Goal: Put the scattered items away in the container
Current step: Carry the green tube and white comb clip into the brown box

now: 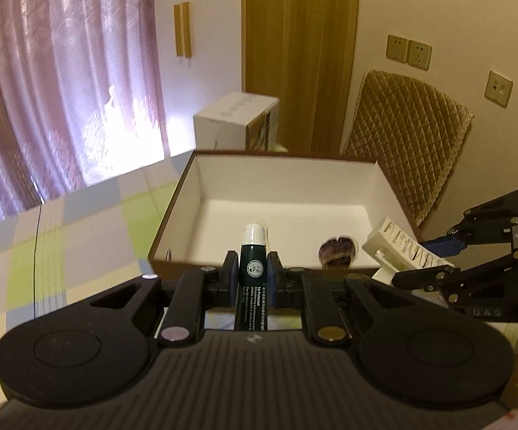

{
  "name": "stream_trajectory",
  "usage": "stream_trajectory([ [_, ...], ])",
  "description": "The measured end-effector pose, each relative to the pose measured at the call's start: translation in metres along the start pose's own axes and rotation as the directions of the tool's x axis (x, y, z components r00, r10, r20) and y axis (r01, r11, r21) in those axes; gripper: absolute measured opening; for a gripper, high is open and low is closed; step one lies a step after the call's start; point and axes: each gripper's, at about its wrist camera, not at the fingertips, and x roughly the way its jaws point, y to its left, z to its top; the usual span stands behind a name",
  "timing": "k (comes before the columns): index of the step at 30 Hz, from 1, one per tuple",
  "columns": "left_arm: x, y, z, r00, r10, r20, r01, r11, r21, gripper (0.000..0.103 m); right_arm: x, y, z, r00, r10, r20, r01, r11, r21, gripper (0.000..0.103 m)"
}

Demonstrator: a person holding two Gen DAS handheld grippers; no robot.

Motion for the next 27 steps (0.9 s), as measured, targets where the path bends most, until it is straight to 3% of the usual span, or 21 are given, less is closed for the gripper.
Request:
stream_trajectory([
  [12,0.036,-0.004,0.042,1.000,-0.011,0.028,0.010,1.000,0.022,0.012,0.020,-0.031,0.029,0.998,-0.045,0.035,0.044,0.998,0.037,0.025],
  [27,0.101,0.010,0.062,0.998,-0.014,-0.063,0.016,0.999,0.033,0.013,0.065,-0.069,0.046,0.998,-0.060,0.010,0.058,0.988,0.144,0.025],
])
